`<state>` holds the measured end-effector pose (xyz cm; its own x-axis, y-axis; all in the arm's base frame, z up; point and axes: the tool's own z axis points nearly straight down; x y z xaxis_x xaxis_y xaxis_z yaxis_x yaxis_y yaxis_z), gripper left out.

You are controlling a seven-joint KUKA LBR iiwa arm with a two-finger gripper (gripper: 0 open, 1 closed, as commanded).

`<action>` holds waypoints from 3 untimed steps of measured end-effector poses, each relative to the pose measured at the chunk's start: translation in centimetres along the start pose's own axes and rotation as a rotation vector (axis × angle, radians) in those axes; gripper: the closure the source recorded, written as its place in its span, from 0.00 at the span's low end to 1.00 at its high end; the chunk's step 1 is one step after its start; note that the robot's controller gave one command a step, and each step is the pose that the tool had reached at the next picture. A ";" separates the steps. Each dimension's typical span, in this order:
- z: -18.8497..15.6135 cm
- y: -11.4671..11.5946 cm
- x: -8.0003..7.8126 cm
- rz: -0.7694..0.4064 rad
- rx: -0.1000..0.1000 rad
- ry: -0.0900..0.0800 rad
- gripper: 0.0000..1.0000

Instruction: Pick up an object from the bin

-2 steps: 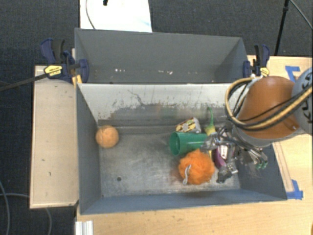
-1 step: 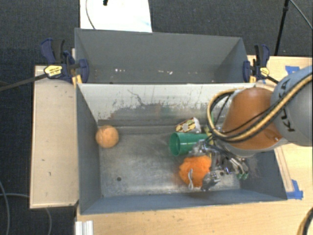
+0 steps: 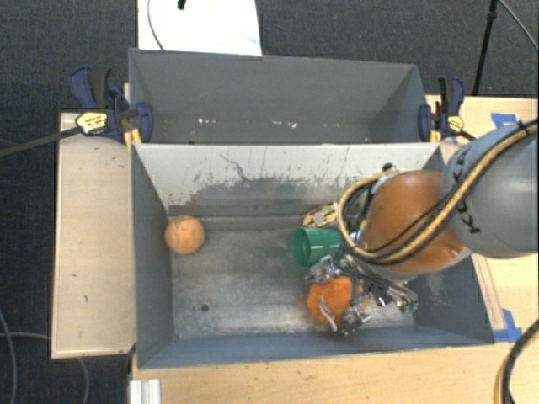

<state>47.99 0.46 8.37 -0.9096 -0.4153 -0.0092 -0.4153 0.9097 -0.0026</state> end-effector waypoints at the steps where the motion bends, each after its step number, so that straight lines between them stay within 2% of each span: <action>1: 1.0 -0.2 -0.4 -0.167 -0.001 -0.002 1.00; 3: 0.8 -0.1 -0.3 -0.168 -0.002 0.000 1.00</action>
Offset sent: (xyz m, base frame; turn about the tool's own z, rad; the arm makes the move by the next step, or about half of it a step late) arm 0.0000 0.0000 0.0000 0.0000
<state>48.36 0.50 7.55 -0.8273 -0.5617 -0.0086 -0.5617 0.8273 -0.0019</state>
